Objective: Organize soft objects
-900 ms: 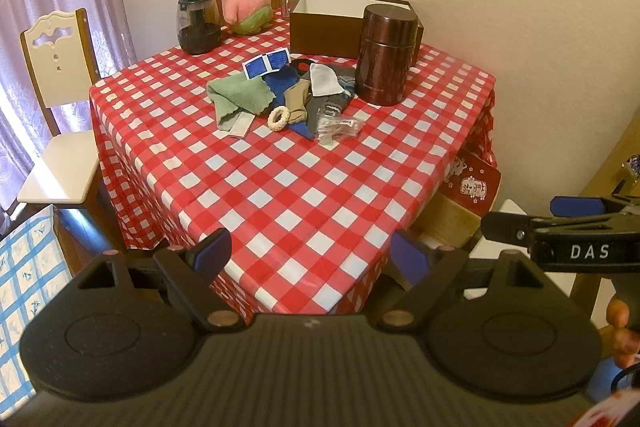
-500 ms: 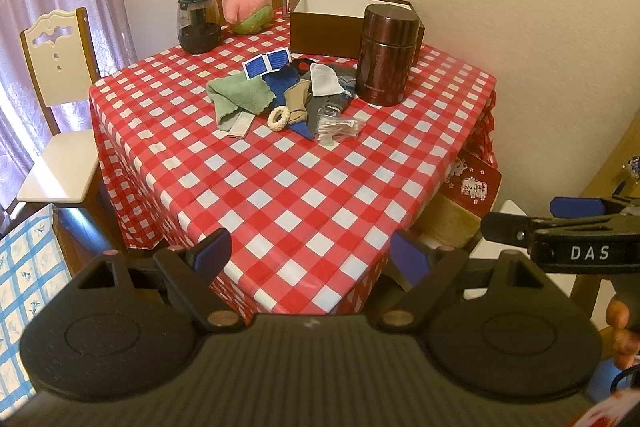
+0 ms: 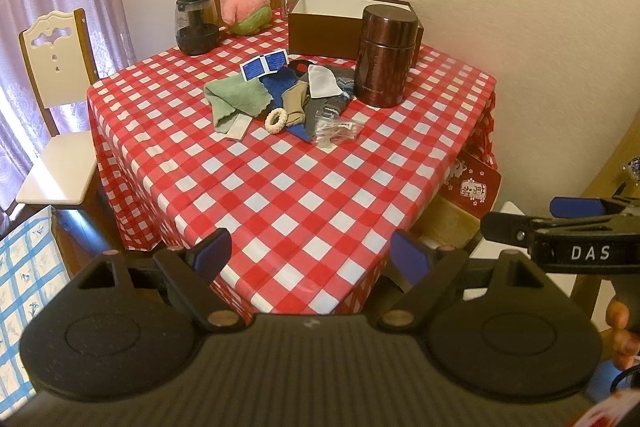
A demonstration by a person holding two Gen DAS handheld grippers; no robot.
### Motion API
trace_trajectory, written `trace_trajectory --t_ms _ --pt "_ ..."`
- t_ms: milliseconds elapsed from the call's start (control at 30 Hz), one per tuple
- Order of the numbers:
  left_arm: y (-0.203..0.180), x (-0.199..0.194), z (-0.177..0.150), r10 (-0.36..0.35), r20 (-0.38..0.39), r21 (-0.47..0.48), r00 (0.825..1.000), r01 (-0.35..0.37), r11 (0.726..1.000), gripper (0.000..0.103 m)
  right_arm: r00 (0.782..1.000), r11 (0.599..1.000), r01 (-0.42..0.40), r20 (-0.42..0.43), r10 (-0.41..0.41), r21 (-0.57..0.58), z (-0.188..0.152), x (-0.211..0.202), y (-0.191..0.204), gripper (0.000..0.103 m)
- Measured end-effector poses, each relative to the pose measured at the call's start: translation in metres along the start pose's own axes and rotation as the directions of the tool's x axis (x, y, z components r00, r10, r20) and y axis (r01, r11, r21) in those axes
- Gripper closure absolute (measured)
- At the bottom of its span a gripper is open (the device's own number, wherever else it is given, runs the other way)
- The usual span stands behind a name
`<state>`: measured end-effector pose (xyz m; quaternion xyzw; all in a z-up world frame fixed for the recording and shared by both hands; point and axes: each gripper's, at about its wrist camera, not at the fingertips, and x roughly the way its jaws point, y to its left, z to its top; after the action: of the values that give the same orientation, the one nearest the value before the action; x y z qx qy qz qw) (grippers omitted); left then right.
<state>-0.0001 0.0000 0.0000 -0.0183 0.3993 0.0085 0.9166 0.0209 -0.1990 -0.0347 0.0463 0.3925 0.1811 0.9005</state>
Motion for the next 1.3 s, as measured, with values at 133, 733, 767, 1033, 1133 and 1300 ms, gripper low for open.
trace_trajectory --t_ms 133,733,767,1033,1133,1300 --pt "0.0000 0.0001 0.0000 0.000 0.000 0.001 1.000 0.000 1.000 0.018 1.000 1.000 0.000 -0.001 0.000 0.001 0.0009 0.0006 -0.0007 0.000" --pt "0.0000 0.0000 0.0000 0.000 0.000 0.000 1.000 0.000 1.000 0.018 1.000 1.000 -0.001 0.001 0.001 0.002 0.0035 0.0011 -0.0016 0.000" --pt "-0.0001 0.0000 0.0000 0.000 0.000 0.000 1.000 0.000 1.000 0.018 1.000 1.000 -0.002 0.001 0.002 0.003 0.0037 0.0013 -0.0018 0.000" --pt "-0.0001 0.0000 0.0000 0.000 0.001 0.001 1.000 0.000 1.000 0.018 1.000 1.000 -0.003 0.000 0.003 0.003 0.0055 0.0017 -0.0036 0.000" --pt "-0.0001 0.0000 0.0000 0.000 0.001 0.001 1.000 0.000 1.000 0.018 1.000 1.000 -0.003 0.001 0.003 0.003 0.0064 0.0021 -0.0046 0.000" --pt "0.0000 0.0000 0.0000 0.001 0.001 0.001 1.000 -0.001 1.000 0.018 1.000 1.000 -0.004 0.001 0.004 0.003 0.0074 0.0029 -0.0065 0.000"
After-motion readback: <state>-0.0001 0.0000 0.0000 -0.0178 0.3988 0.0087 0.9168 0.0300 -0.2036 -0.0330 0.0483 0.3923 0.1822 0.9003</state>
